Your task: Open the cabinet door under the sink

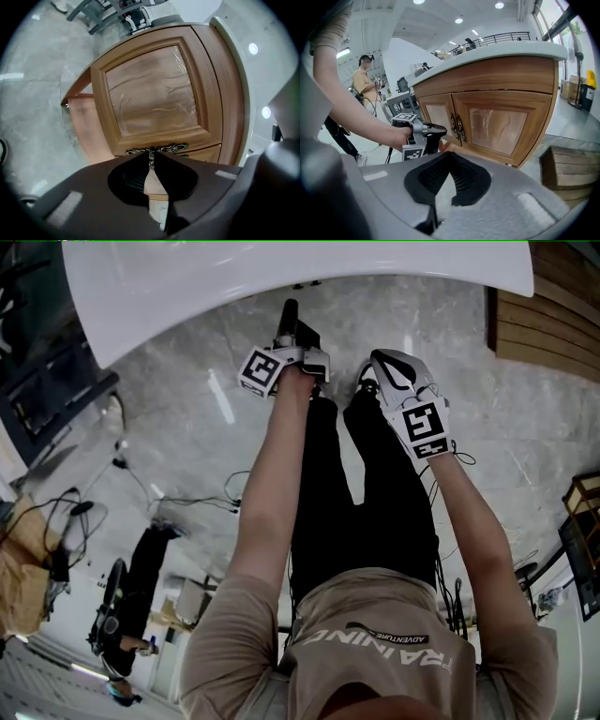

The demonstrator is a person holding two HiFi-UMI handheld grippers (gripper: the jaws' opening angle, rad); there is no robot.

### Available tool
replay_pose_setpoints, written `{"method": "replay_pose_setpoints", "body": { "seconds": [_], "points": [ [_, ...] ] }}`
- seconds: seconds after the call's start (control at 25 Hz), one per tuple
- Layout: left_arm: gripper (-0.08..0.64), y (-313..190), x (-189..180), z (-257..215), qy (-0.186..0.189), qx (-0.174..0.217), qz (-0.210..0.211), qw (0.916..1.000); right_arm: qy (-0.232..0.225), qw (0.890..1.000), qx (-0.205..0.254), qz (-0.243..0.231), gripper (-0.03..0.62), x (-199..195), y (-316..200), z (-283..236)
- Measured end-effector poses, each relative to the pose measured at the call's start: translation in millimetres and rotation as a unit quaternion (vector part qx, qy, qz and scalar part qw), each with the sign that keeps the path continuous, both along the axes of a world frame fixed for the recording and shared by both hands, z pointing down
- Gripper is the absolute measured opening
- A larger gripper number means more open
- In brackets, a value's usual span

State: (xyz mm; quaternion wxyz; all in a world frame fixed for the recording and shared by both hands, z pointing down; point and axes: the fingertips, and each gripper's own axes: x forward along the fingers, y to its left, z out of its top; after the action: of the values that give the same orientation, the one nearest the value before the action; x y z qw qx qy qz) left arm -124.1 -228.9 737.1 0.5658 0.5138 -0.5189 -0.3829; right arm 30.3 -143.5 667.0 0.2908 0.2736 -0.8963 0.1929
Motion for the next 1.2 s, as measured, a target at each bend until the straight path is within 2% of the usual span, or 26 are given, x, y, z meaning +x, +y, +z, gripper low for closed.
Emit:
{"method": "replay_pose_setpoints", "body": {
  "seconds": [0.2, 0.36, 0.52, 0.68, 0.8, 0.96, 1.2],
  "points": [
    [0.09, -5.9, -2.0, 7.0, 0.02, 0.007, -0.011, 0.9997, 0.002, 1.0, 0.0, 0.006, 0.002, 1.3, -9.9, 2.6],
    [0.161, -15.2, -3.5, 11.0, 0.043, 0.017, -0.04, 0.9981, 0.002, 1.0, -0.004, 0.004, 0.002, 2.5, -17.2, 3.3],
    [0.157, -26.4, 3.7, 14.6, 0.06, 0.021, -0.044, 0.997, 0.004, 1.0, -0.001, 0.0, 0.002, 3.0, -20.9, 1.1],
    [0.1, -27.4, 2.1, 17.5, 0.078, 0.035, -0.071, 0.9938, 0.011, 1.0, -0.01, -0.004, 0.002, 6.6, -16.1, 9.7],
    [0.101, -27.9, 1.1, 18.8, 0.088, 0.045, -0.088, 0.9912, 0.015, 1.0, -0.015, -0.007, 0.002, 11.0, -13.3, 14.6],
    [0.103, -28.9, 0.1, 19.6, 0.088, 0.054, -0.102, 0.9895, 0.013, 1.0, -0.022, -0.009, 0.002, 11.8, -8.4, 17.5],
    [0.101, -26.7, 1.3, 17.7, 0.081, 0.053, -0.095, 0.9908, 0.002, 1.0, -0.018, -0.012, 0.002, 8.6, -8.1, 14.5]
  ]
}}
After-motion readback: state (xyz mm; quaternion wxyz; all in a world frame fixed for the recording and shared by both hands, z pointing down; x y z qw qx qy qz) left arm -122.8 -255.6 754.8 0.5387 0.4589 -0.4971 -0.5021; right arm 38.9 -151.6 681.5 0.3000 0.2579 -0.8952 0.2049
